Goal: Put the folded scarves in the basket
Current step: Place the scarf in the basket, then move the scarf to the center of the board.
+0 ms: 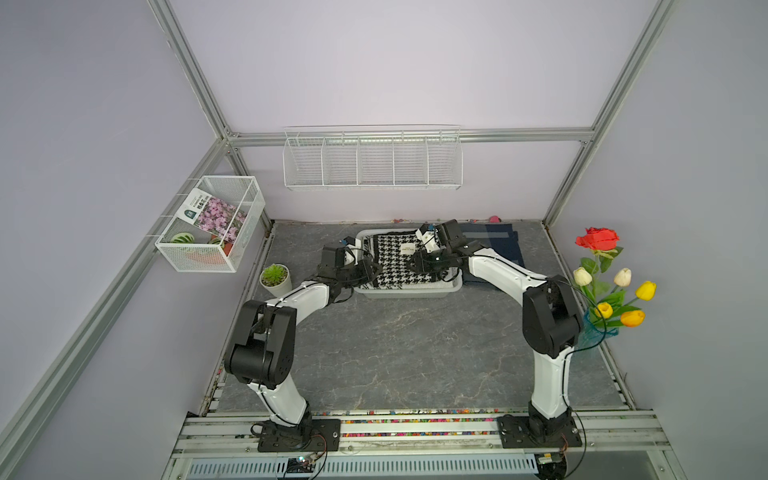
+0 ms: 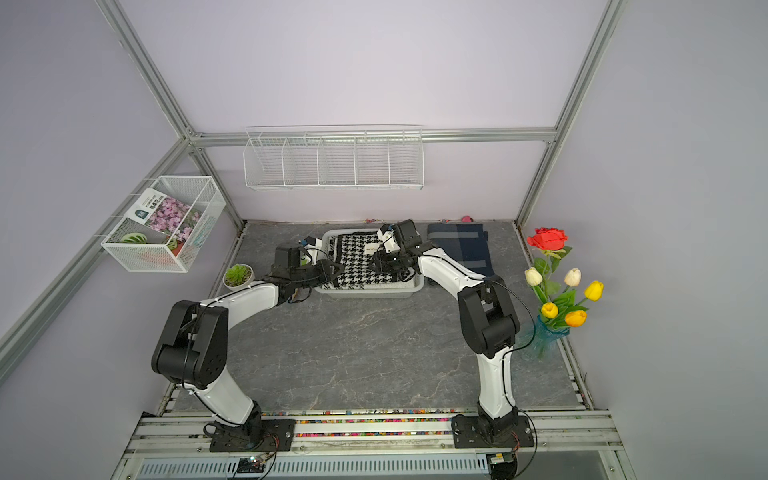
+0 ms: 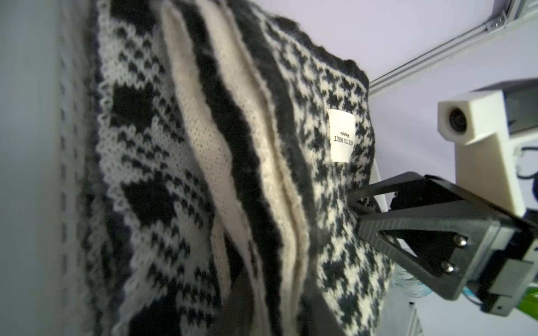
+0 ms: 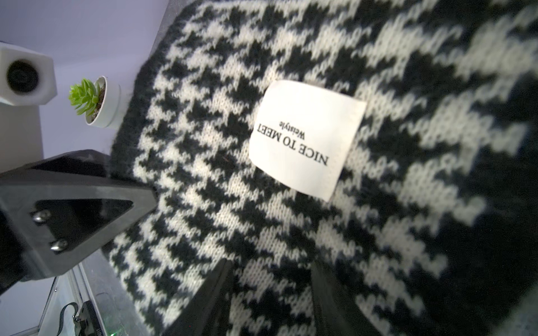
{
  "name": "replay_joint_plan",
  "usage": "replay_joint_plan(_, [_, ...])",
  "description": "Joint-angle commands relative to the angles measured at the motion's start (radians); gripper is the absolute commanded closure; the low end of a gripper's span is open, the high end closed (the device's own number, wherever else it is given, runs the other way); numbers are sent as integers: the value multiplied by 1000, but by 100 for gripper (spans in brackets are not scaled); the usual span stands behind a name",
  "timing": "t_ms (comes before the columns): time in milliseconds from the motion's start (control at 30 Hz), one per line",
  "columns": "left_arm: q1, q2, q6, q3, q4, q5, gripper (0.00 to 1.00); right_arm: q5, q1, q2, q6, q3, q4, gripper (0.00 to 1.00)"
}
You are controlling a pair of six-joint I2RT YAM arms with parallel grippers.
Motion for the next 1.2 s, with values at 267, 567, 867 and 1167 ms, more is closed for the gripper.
replay_joint_plan(267, [11,-215,4,-91,0,-81,42,101,-8,-260,-28,-138,-38,48])
replay_joint_plan(567, [11,-410,14,-246,14,-131,35,269,-99,-393,-39,-312,-11,49])
replay_joint_plan(867, [9,-698,79,-499,126,-99,20,460,-187,-311,-68,-356,83,54])
replay_joint_plan(1167, [9,-729,67,-563,182,-105,0,450,-267,-26,-89,-102,-6,52])
